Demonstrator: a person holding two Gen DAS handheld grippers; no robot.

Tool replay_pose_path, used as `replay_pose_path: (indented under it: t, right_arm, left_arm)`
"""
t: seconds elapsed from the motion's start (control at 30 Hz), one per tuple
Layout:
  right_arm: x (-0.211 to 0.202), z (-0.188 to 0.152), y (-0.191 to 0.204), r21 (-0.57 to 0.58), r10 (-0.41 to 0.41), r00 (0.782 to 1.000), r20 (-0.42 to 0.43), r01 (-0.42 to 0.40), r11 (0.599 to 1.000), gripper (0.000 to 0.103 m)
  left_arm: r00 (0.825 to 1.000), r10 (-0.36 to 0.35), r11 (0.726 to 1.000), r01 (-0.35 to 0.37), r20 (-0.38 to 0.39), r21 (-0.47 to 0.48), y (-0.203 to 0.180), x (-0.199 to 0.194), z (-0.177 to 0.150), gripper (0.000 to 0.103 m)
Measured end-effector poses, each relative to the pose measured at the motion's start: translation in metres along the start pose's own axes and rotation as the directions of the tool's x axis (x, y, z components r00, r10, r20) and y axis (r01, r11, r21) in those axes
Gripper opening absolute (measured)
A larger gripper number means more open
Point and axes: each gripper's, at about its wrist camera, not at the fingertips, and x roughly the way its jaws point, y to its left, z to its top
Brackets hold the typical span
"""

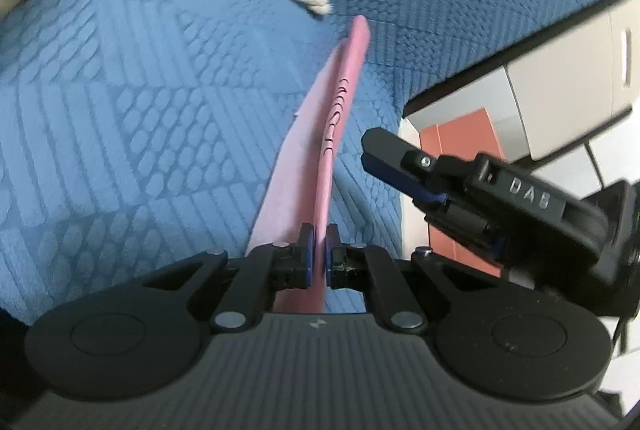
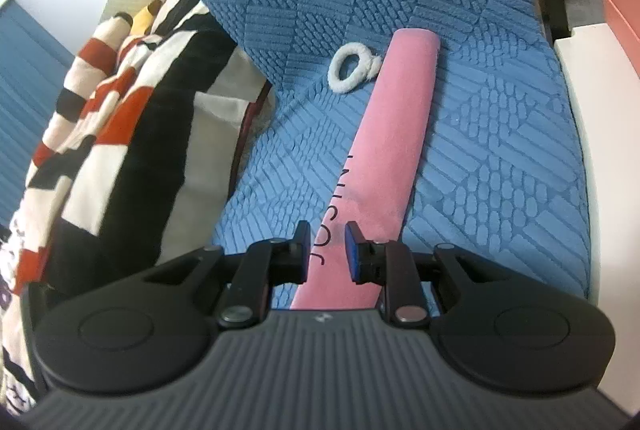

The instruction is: Fold shopping bag

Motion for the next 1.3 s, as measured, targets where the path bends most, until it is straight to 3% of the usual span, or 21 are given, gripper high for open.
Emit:
replay_pose_path:
  t: [0.2, 0.4, 0.53, 0.73, 0.87, 0.97, 1.3]
  right_arm:
    - [0.023, -0.007, 0.011, -0.080, -0.083, 0.996, -0.024, 0.081, 0.994, 0.021]
    - [0.037, -0.009, 0.012, -0.117, -0.127, 0.991, -0.043, 0.121, 0.986, 0.018]
    - [0.040, -0.009, 0.015, -0.130, -0.142, 0.989, -0.047, 0.134, 0.982, 0.017]
    - [0.041, -0.011, 0.019, -0.158, -0.160, 0.986, -0.045, 0.151, 0.976, 0.017]
    - [0.041, -0.011, 0.019, -0.152, -0.166, 0.985, -0.047, 0.157, 0.976, 0.017]
    - [0.039, -0.008, 0.015, -0.117, -0.162, 0.986, -0.051, 0.155, 0.981, 0.017]
    - [0.040, 0.017, 0.008, -0.150, -0.215, 0.976, 0.015, 0.215, 0.965, 0.022]
  left_arm:
    - [1.000, 0.007, 0.998, -0.007, -0.001, -0.058, 0.007, -0.001, 0.000, 0.008]
    - [0.999, 0.042, 0.999, -0.042, 0.022, -0.032, 0.005, -0.010, 0.006, 0.011]
    - [0.996, 0.068, 0.998, -0.069, 0.063, 0.009, -0.001, -0.021, 0.013, 0.012]
    - [0.989, 0.090, 0.981, -0.108, 0.117, 0.159, -0.020, -0.034, 0.019, 0.012]
    - [0.992, 0.097, 0.964, -0.115, 0.086, 0.241, -0.031, -0.023, 0.015, 0.012]
    - [0.988, 0.141, 0.943, -0.155, 0.069, 0.294, -0.034, -0.010, 0.010, 0.012]
    - [0.983, 0.181, 0.921, -0.182, 0.037, 0.343, -0.035, 0.012, 0.008, 0.011]
